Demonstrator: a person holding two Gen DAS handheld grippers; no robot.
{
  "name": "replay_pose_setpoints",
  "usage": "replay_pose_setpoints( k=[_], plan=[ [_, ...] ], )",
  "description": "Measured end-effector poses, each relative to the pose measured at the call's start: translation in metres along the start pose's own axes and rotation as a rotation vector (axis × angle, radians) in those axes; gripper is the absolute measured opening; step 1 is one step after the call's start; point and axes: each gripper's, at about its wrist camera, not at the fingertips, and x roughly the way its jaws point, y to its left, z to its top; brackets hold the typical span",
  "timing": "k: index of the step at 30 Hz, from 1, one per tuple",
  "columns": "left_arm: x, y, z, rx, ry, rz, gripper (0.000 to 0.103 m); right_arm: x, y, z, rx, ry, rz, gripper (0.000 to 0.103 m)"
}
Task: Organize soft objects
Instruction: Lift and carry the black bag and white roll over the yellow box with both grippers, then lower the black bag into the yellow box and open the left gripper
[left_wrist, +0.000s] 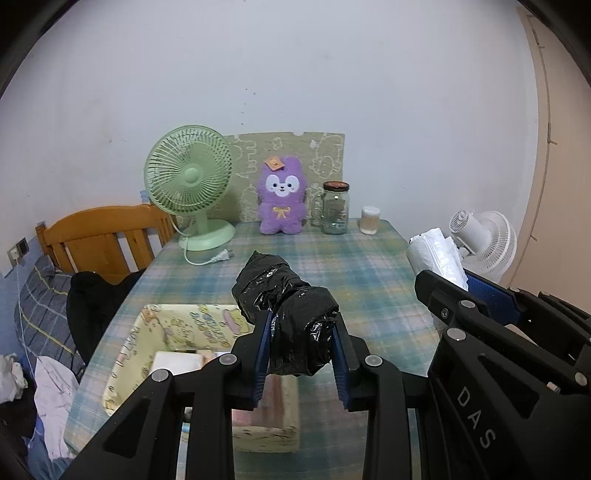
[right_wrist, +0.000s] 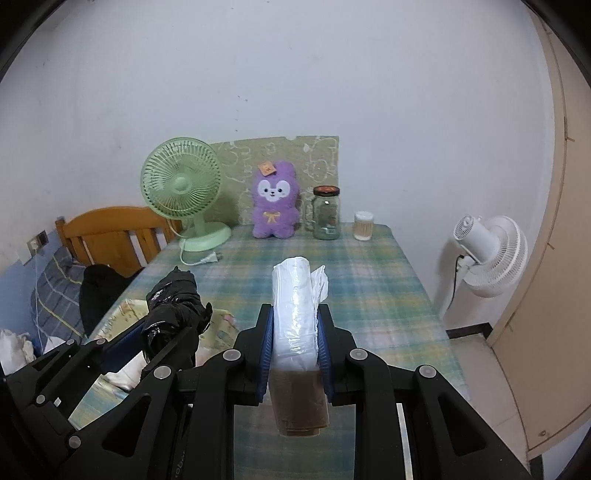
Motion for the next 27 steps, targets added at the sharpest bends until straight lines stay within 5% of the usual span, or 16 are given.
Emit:
replay_pose_setpoints(
  k=[27],
  plan=[
    [0.052,0.067,-0.011,0.031,0.101,0.013,0.035,0.07,0.064,-0.004,-0.036,0.083,0.071,0.025]
  ],
)
